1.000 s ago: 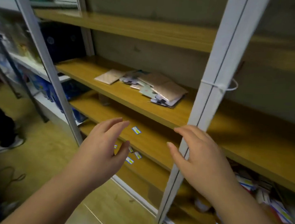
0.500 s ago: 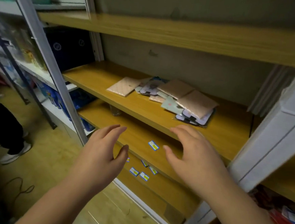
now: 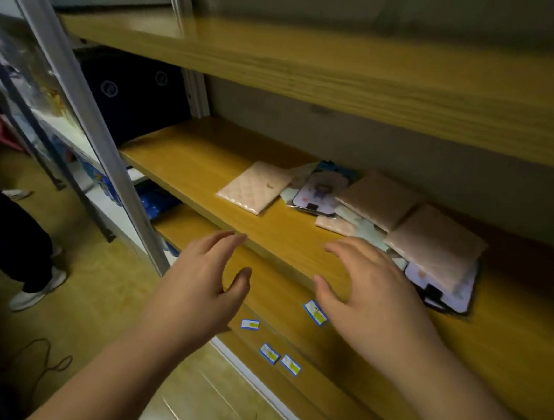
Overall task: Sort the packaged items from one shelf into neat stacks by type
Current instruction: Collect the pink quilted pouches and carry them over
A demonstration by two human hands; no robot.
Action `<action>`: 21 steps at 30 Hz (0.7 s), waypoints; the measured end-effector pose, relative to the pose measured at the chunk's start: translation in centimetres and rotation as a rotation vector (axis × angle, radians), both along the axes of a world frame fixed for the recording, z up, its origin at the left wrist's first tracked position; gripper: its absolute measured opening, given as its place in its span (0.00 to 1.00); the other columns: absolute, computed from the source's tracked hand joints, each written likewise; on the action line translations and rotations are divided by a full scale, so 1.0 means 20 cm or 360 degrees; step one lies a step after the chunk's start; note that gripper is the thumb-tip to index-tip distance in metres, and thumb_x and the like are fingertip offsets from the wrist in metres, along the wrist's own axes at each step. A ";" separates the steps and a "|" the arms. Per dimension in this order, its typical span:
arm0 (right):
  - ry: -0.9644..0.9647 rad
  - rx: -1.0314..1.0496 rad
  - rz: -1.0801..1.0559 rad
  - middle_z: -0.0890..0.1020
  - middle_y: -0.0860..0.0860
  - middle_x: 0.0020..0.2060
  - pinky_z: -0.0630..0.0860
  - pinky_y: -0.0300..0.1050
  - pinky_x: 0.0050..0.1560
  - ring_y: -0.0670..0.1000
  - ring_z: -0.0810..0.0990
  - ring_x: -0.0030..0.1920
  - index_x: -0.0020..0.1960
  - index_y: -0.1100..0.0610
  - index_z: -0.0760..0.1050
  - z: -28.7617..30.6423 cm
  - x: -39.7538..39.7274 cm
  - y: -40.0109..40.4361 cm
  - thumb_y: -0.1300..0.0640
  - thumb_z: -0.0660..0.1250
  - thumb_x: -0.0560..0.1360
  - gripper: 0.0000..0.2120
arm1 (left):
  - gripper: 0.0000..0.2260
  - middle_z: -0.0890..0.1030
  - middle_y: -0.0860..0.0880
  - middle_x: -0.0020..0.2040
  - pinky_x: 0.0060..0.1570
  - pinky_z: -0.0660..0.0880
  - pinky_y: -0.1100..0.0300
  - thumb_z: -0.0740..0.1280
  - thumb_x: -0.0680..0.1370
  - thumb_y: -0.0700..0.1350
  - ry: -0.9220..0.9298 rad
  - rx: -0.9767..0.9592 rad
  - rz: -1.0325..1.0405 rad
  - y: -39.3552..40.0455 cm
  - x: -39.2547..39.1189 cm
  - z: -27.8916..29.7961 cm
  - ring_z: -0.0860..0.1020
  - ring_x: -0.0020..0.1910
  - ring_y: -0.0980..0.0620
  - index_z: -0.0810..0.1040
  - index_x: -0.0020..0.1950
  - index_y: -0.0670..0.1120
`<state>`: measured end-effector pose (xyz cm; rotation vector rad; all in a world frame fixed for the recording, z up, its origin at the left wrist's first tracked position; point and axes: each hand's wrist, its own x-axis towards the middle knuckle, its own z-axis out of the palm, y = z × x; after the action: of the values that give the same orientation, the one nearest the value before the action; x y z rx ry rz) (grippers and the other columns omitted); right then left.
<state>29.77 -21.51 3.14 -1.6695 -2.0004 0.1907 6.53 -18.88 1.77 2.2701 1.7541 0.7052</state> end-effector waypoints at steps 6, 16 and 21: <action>0.0018 -0.0007 -0.0231 0.79 0.44 0.60 0.72 0.42 0.58 0.45 0.76 0.59 0.65 0.51 0.77 -0.05 -0.03 0.14 0.48 0.67 0.76 0.19 | 0.20 0.73 0.54 0.72 0.65 0.66 0.58 0.65 0.79 0.54 0.0029 0.0050 -0.0291 0.43 -0.01 -0.06 0.69 0.71 0.52 0.74 0.71 0.54; 0.0059 0.0081 -0.0478 0.74 0.36 0.57 0.69 0.38 0.56 0.37 0.70 0.56 0.65 0.46 0.75 -0.05 -0.16 0.27 0.47 0.66 0.77 0.17 | 0.46 0.61 0.35 0.78 0.70 0.63 0.44 0.41 0.72 0.77 0.0854 -0.0354 -0.0055 1.02 -0.01 -0.11 0.61 0.75 0.35 0.41 0.81 0.50; 0.0052 0.0054 -0.0536 0.76 0.40 0.61 0.70 0.42 0.62 0.40 0.72 0.60 0.66 0.47 0.75 -0.06 -0.25 0.30 0.47 0.66 0.77 0.18 | 0.52 0.69 0.36 0.71 0.62 0.69 0.49 0.50 0.67 0.81 0.0812 -0.0165 -0.0086 1.06 -0.05 -0.09 0.71 0.67 0.37 0.46 0.80 0.47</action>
<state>24.76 -15.56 2.01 -1.9355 -1.6580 0.0617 5.58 2.26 -0.12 2.5662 1.8573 0.0125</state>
